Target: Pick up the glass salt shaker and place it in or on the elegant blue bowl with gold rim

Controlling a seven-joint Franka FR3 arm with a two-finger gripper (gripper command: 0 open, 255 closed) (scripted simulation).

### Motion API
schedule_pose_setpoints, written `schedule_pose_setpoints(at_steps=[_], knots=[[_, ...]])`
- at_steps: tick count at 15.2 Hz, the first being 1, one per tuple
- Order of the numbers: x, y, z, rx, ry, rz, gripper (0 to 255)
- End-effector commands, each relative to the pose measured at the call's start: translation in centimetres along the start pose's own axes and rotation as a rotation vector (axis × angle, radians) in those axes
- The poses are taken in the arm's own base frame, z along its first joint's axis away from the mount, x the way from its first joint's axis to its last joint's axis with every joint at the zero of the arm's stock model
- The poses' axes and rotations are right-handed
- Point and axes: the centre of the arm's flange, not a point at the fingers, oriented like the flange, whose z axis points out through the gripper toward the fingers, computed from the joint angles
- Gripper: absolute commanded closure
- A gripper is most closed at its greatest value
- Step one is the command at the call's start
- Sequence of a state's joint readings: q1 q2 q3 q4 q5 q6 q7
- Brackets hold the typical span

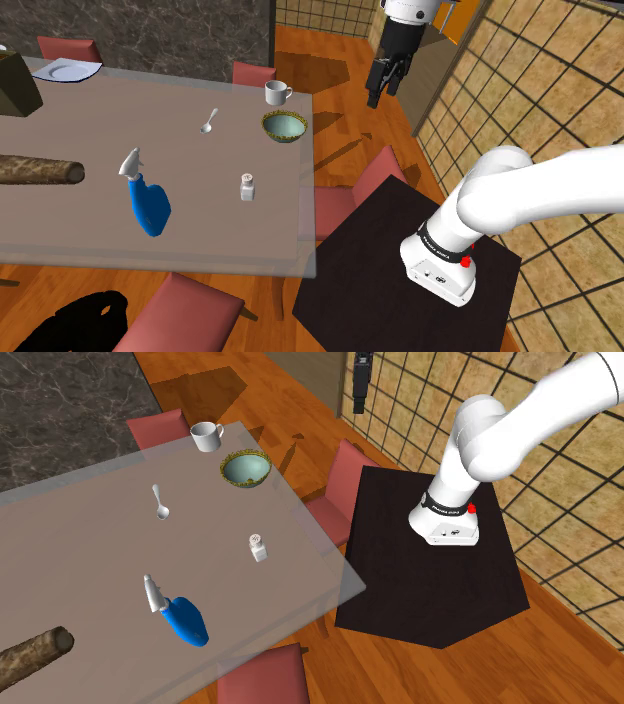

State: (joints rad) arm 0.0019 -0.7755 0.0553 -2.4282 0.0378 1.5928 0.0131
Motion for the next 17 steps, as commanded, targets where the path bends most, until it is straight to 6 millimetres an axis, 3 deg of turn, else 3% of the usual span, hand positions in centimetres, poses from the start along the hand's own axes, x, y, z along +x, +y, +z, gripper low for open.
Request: schedule_pose_setpoints(at_steps=[1, 17], knots=[[0.0, 0.0, 0.0, 0.000, 0.000, 0.000, 0], [12.0, -11.3, 12.6, 0.008, 0.027, 0.029, 0]])
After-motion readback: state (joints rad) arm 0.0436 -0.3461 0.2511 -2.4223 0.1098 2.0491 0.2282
